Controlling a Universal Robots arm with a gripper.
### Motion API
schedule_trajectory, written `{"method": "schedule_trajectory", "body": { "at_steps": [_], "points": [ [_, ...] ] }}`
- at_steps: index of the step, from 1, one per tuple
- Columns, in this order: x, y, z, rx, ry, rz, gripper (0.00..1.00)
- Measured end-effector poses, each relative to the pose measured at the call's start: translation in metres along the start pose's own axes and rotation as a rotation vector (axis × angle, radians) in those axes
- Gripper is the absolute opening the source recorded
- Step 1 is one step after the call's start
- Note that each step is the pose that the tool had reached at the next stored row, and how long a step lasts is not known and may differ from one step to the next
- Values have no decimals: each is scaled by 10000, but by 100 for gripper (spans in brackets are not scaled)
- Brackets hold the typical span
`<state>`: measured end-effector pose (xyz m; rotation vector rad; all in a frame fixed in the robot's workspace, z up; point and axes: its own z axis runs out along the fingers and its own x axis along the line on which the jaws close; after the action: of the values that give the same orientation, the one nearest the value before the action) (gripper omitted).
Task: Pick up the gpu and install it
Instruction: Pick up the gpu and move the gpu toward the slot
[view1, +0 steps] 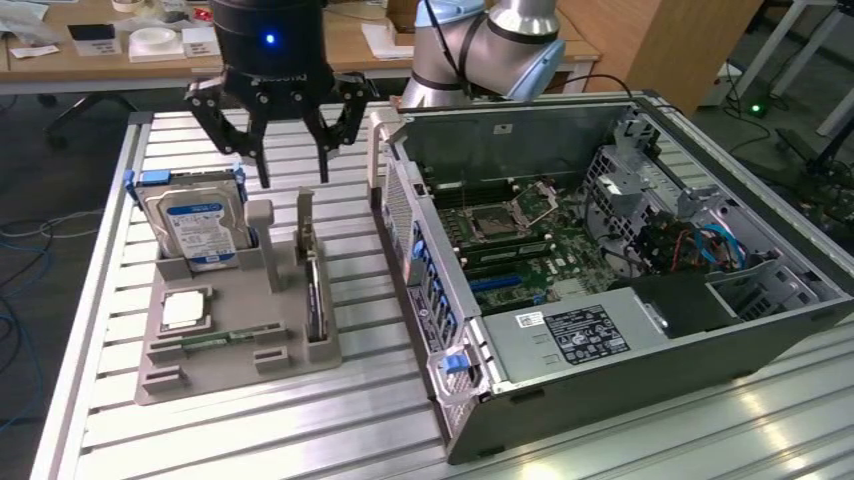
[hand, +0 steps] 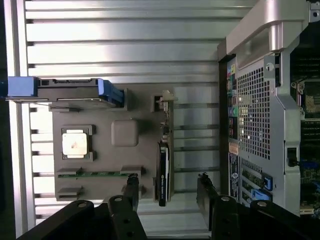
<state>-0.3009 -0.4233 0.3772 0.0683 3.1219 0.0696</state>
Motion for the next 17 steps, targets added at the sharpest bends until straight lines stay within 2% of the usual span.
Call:
{"method": "schedule_trajectory", "body": {
  "at_steps": [2,10,17],
  "points": [
    [-2,-35,36,-2,-3,-2,59],
    [0,-76,178,0,-1,-2,59],
    [2,-81,306,0,-1,-2,59]
  ]
}}
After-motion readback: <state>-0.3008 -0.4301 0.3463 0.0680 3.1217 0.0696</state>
